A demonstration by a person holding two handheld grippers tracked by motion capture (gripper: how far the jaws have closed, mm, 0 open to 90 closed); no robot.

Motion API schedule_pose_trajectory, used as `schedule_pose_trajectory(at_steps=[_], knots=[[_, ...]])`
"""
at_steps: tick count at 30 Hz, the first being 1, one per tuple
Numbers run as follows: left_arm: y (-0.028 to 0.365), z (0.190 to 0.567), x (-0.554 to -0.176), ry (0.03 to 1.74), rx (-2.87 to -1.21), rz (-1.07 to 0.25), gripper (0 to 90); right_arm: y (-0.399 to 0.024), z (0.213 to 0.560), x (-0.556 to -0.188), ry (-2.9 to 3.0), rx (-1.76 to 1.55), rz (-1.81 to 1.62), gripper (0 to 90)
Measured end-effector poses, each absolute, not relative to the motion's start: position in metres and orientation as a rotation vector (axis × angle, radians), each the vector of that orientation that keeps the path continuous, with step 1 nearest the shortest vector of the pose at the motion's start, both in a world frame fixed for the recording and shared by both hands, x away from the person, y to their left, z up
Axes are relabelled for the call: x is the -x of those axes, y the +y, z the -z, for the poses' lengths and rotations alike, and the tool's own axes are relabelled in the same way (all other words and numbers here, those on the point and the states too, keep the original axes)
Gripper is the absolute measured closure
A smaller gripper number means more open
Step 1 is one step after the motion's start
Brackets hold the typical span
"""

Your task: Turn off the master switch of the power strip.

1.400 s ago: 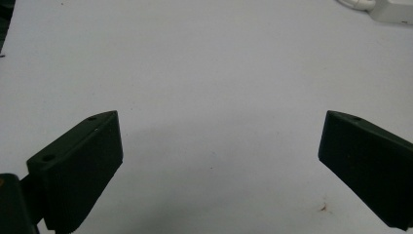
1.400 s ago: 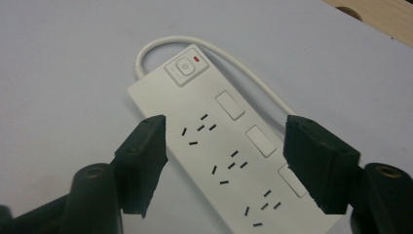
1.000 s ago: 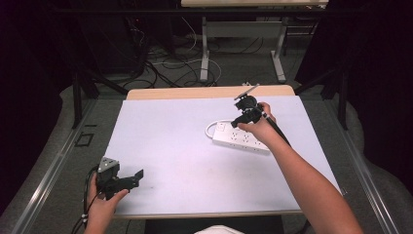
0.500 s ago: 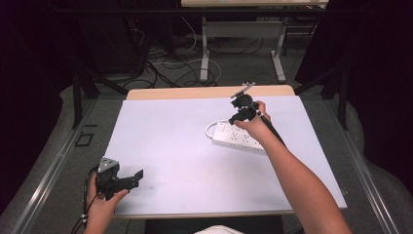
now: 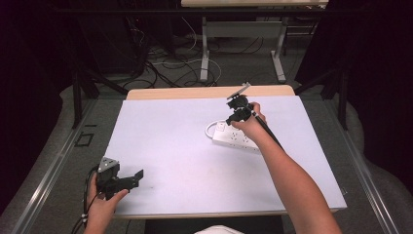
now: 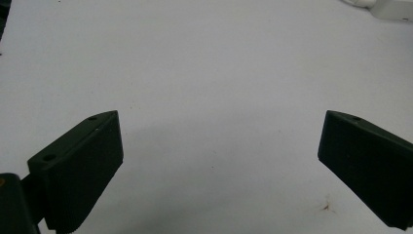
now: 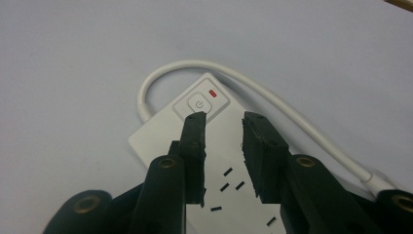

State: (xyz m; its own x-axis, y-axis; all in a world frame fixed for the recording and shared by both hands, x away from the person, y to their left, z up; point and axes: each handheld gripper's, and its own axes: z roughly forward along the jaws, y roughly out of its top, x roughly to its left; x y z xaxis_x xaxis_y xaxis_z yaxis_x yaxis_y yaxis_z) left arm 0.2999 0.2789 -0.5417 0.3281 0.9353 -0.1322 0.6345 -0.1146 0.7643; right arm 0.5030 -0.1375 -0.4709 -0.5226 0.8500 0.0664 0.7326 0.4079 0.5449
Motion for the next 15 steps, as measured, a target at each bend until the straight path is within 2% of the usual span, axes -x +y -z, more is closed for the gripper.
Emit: schedule_pose_trajectory(at_steps=[15], knots=[[0.28, 0.542, -0.3, 1.396, -1.833, -0.498, 2.8, -0.128, 0.485, -0.511, 2.441, -1.377, -0.771, 80.6]])
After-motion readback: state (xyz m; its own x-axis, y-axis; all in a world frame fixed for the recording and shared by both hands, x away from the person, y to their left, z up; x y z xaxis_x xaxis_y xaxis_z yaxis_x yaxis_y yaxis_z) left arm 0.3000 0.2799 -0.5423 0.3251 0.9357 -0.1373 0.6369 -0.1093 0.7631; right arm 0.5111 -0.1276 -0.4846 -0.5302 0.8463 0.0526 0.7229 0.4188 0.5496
